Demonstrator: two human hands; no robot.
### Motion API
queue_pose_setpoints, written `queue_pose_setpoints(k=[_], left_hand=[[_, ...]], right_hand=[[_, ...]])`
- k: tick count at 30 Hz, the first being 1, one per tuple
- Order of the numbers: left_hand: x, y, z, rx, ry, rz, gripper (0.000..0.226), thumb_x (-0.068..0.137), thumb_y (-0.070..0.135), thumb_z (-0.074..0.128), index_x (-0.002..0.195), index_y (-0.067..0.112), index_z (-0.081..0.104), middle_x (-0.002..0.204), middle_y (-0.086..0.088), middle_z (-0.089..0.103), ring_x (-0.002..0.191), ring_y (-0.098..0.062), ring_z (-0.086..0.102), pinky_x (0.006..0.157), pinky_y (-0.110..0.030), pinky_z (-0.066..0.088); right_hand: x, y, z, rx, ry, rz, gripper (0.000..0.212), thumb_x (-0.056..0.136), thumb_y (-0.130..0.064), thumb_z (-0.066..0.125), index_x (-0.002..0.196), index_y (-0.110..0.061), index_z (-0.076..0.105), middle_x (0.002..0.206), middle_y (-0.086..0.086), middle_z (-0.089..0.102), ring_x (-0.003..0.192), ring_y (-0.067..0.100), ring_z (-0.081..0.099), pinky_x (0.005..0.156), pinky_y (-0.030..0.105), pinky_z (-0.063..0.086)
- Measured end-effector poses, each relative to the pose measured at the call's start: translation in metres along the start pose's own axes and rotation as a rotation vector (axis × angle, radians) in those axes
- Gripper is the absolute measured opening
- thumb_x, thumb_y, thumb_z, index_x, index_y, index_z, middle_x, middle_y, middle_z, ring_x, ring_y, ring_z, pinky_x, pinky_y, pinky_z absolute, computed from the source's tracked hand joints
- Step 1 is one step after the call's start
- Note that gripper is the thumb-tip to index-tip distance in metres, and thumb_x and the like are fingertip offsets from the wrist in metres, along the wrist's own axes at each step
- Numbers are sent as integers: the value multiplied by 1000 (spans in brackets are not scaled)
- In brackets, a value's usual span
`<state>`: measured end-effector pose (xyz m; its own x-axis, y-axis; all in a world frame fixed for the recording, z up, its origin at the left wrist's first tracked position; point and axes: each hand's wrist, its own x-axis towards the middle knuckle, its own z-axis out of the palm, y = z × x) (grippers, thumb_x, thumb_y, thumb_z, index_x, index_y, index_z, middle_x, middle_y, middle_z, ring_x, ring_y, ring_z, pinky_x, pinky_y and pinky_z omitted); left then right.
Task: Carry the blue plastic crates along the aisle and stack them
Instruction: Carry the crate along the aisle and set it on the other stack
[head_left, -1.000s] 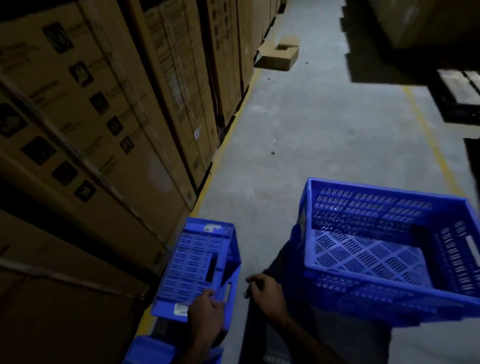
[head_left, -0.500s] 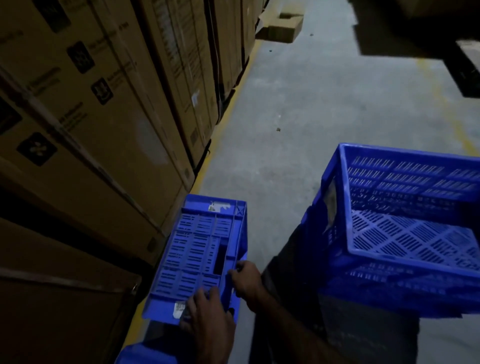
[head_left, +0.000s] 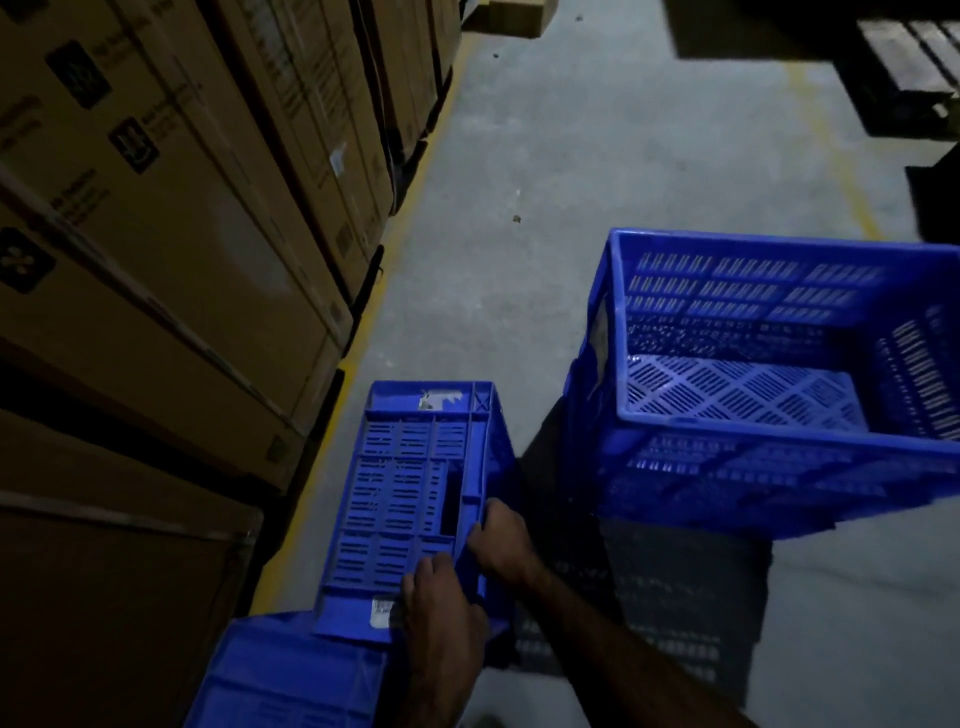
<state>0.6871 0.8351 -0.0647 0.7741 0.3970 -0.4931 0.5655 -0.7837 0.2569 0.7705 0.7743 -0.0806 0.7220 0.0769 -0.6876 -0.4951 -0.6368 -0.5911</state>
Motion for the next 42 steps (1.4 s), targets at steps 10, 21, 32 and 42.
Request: queue_pose_setpoints(k=[10, 21, 32, 42], left_hand=[[-86, 46, 60, -3, 56, 102, 41, 77, 17, 64, 115, 19, 48, 124, 0, 49, 119, -23, 42, 98, -37, 45], [-165, 61, 97, -20, 94, 71, 42, 81, 28, 64, 119, 23, 47, 129, 3, 48, 128, -21, 39, 99, -41, 41], [-207, 73, 141, -38, -215, 75, 33, 76, 31, 63, 100, 24, 41, 119, 1, 50, 120, -22, 45, 98, -33, 43], [-288, 85, 193, 9, -288, 386, 30, 94, 35, 44, 121, 21, 50, 120, -1, 58, 115, -20, 56, 97, -31, 45]], right_hand=[[-60, 94, -59, 74, 27, -54, 26, 85, -13, 48, 109, -3, 54, 119, 17, 61, 95, 25, 58, 74, 24, 42], [-100, 159, -75, 64, 50, -64, 22, 85, -8, 47, 104, 1, 52, 117, 20, 60, 94, 29, 60, 67, 25, 40], [-156, 230, -88, -37, 184, 9, 4, 85, -10, 43, 89, -11, 42, 106, 19, 63, 86, 27, 60, 73, 33, 51], [-258, 307, -113, 78, 310, 280, 21, 83, -29, 50, 92, -13, 39, 115, 17, 62, 104, 32, 60, 78, 33, 44]])
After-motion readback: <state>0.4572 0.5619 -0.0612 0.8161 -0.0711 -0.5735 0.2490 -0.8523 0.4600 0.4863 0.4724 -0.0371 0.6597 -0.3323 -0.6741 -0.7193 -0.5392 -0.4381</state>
